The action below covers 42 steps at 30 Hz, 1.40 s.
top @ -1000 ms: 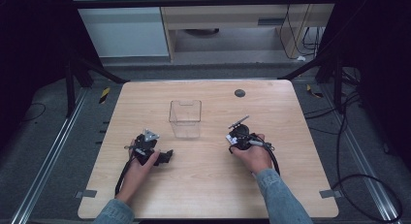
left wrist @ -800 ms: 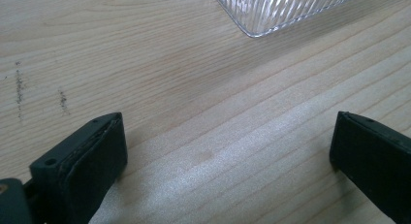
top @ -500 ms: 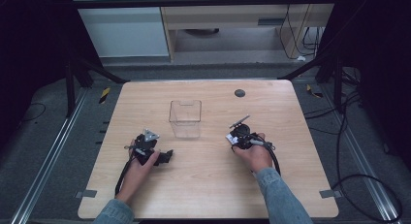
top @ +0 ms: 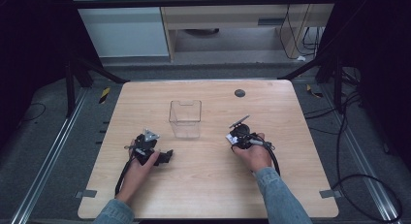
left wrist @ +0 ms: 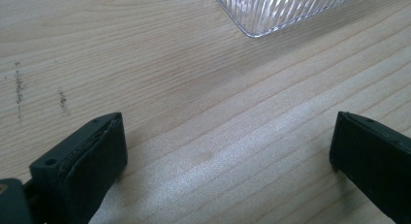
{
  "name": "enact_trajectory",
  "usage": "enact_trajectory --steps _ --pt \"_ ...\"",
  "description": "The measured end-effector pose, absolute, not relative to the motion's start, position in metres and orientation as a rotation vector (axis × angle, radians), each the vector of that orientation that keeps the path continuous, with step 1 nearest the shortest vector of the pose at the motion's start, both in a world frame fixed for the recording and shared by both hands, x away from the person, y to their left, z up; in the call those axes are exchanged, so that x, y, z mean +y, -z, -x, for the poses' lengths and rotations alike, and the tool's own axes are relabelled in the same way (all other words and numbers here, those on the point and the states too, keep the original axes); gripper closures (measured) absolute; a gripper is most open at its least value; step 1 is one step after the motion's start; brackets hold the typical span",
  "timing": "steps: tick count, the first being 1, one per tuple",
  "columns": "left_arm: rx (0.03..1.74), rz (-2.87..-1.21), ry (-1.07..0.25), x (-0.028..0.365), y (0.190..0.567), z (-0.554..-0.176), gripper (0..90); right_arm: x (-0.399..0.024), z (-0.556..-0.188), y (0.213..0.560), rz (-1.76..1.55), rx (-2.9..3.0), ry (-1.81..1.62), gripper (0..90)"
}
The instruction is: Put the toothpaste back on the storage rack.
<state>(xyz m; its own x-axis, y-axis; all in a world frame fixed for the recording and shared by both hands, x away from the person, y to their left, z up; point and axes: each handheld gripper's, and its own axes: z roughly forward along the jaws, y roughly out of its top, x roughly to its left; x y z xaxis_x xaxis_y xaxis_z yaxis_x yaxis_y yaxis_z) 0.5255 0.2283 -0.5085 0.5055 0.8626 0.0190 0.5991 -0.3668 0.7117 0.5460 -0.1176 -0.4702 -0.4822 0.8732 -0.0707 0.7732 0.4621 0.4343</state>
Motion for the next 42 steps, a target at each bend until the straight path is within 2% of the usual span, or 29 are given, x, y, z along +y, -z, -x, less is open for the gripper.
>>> enact_trajectory --steps 8,14,16,18,31,38,42 --pt "1.191 -2.098 -0.521 0.228 0.508 -0.526 0.0 -0.116 -0.546 0.474 -1.443 2.428 -0.514 55.0" --pt "1.191 -2.098 -0.521 0.228 0.508 -0.526 0.0 -0.114 -0.547 0.473 -1.422 2.445 -0.488 58.8" --pt "1.191 -2.098 -0.521 0.228 0.508 -0.526 0.0 -0.114 -0.546 0.469 -1.398 2.445 -0.494 67.3" --pt "1.191 -2.099 -0.521 0.228 0.508 -0.526 0.0 -0.114 -0.546 0.468 -1.385 2.449 -0.478 70.2" --pt "1.191 -2.098 -0.521 0.228 0.508 -0.526 0.0 -0.117 -0.549 0.469 -1.422 2.442 -0.485 71.7" --pt "1.191 -2.098 -0.521 0.228 0.508 -0.526 0.0 -0.124 -0.545 0.467 -1.458 2.403 -0.552 78.3" --pt "1.191 -2.097 -0.521 0.228 0.508 -0.526 0.0 -0.128 -0.542 0.466 -1.477 2.383 -0.603 78.9"
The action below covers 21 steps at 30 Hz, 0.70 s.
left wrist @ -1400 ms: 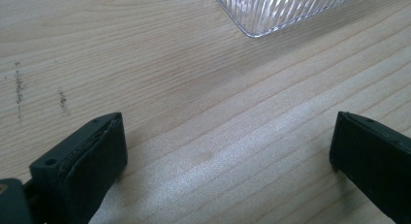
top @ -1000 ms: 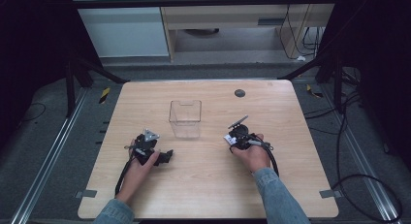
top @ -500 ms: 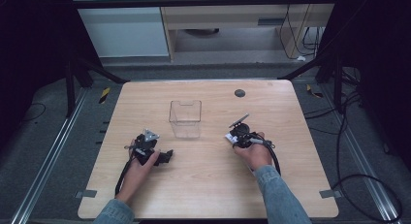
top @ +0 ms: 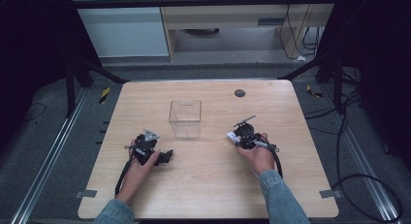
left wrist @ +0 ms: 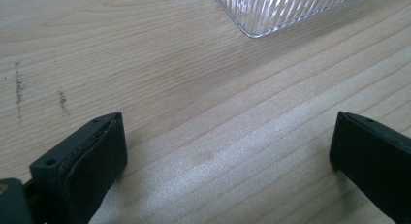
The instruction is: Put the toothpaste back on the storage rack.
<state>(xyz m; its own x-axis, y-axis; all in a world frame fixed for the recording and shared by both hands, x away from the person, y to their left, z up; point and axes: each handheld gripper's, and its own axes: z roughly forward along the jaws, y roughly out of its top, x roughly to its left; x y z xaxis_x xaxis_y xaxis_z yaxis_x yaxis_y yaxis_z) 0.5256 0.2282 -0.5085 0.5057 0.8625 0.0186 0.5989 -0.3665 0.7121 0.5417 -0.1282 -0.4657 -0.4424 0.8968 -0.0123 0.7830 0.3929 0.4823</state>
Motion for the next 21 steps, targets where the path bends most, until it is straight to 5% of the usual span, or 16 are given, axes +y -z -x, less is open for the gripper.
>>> enact_trajectory --steps 21 --pt "1.189 -2.099 -0.523 0.228 0.508 -0.526 0.0 -0.139 -0.546 0.413 -1.445 2.234 -0.832 79.3"
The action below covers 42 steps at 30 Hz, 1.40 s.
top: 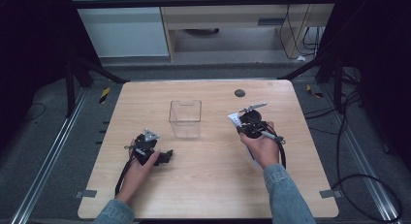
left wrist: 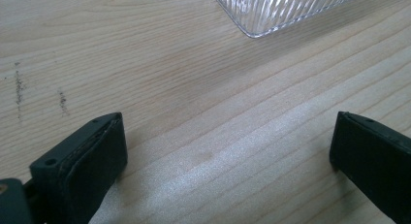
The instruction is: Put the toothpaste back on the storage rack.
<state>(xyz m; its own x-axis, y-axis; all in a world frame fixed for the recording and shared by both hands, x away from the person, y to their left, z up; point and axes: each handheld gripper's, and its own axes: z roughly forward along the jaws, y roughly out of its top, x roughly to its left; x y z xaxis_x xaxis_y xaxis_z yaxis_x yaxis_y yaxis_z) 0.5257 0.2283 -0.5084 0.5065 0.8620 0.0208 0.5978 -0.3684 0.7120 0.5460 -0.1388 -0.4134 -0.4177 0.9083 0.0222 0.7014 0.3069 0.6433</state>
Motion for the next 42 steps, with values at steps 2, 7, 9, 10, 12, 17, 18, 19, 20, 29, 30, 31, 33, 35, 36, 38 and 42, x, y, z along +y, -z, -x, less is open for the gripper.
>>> enact_trajectory --steps 2,7,9,10,12,17,18,19,20,29,30,31,33,35,36,38,42 --pt "1.191 -2.098 -0.521 0.228 0.508 -0.526 0.0 -0.138 -0.546 0.41 -1.431 2.219 -0.851 79.3" --pt "1.191 -2.098 -0.521 0.228 0.508 -0.526 0.0 -0.136 -0.546 0.401 -1.404 2.179 -0.921 79.3" --pt "1.191 -2.098 -0.521 0.228 0.508 -0.526 0.0 -0.135 -0.545 0.399 -1.402 2.156 -0.948 79.3" --pt "1.191 -2.098 -0.521 0.228 0.508 -0.526 0.0 -0.134 -0.545 0.399 -1.396 2.147 -0.96 79.3" --pt "1.191 -2.098 -0.521 0.228 0.508 -0.526 0.0 -0.134 -0.545 0.399 -1.407 2.122 -0.984 79.3" --pt "1.191 -2.098 -0.521 0.228 0.508 -0.526 0.0 -0.13 -0.545 0.397 -1.396 2.07 -1.035 79.3" --pt "1.191 -2.098 -0.521 0.228 0.508 -0.526 0.0 -0.129 -0.545 0.396 -1.39 2.063 -1.048 79.3" --pt "1.191 -2.098 -0.521 0.228 0.508 -0.526 0.0 -0.129 -0.544 0.395 -1.385 2.055 -1.054 79.3" --pt "1.191 -2.098 -0.521 0.228 0.508 -0.526 0.0 -0.128 -0.545 0.394 -1.38 2.048 -1.062 79.3" --pt "1.19 -2.099 -0.522 0.228 0.508 -0.526 0.0 -0.122 -0.545 0.381 -1.333 2.002 -1.119 79.3" --pt "1.19 -2.099 -0.521 0.228 0.508 -0.526 0.0 -0.121 -0.546 0.379 -1.335 1.999 -1.122 79.3" --pt "1.19 -2.099 -0.521 0.228 0.508 -0.526 0.0 -0.12 -0.546 0.378 -1.331 1.994 -1.129 79.3" --pt "1.19 -2.099 -0.521 0.228 0.508 -0.526 0.0 -0.119 -0.546 0.377 -1.32 1.989 -1.133 79.4" --pt "1.19 -2.099 -0.521 0.228 0.508 -0.526 0.0 -0.118 -0.547 0.375 -1.311 1.987 -1.137 79.3" --pt "1.188 -2.1 -0.523 0.228 0.508 -0.526 0.0 -0.118 -0.547 0.375 -1.308 1.986 -1.14 79.3" --pt "1.189 -2.1 -0.521 0.228 0.508 -0.526 0.0 -0.116 -0.547 0.373 -1.306 1.978 -1.148 79.3" --pt "1.189 -2.099 -0.521 0.228 0.508 -0.526 0.0 -0.112 -0.547 0.37 -1.298 1.965 -1.175 79.3"
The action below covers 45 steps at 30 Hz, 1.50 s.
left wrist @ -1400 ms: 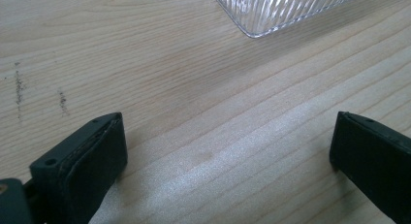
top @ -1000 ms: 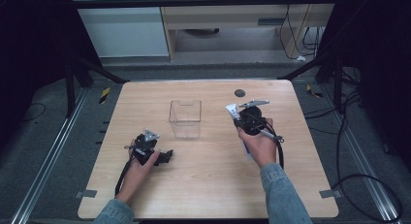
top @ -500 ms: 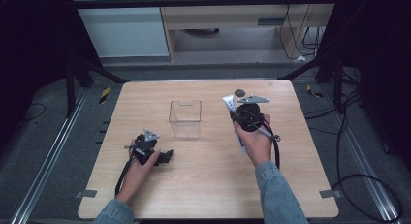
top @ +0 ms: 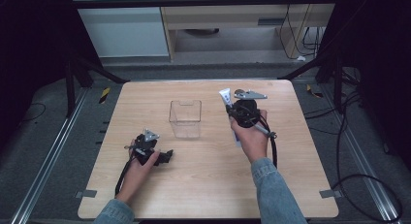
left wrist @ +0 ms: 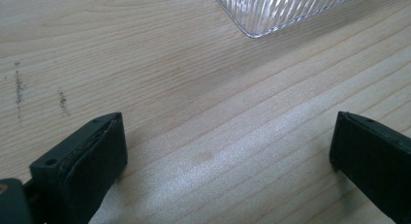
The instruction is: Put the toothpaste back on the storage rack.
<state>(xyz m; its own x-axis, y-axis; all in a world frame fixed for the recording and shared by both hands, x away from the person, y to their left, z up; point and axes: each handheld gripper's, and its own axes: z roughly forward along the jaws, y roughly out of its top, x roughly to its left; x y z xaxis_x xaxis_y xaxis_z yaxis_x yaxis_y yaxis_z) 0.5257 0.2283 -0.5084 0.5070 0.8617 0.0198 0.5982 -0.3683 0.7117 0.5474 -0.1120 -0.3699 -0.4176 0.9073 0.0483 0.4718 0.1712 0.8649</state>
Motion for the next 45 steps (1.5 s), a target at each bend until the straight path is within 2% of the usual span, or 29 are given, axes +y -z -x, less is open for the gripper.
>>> enact_trajectory --steps 19,37,45 --pt "1.192 -2.094 -0.521 0.228 0.509 -0.526 0.0 -0.088 -0.559 0.343 -1.222 1.954 -1.217 79.3" --pt "1.19 -2.097 -0.524 0.228 0.508 -0.526 0.0 -0.069 -0.576 0.302 -1.152 1.905 -1.271 79.4" --pt "1.189 -2.098 -0.523 0.228 0.508 -0.526 0.0 -0.065 -0.592 0.301 -1.15 1.904 -1.267 79.4"
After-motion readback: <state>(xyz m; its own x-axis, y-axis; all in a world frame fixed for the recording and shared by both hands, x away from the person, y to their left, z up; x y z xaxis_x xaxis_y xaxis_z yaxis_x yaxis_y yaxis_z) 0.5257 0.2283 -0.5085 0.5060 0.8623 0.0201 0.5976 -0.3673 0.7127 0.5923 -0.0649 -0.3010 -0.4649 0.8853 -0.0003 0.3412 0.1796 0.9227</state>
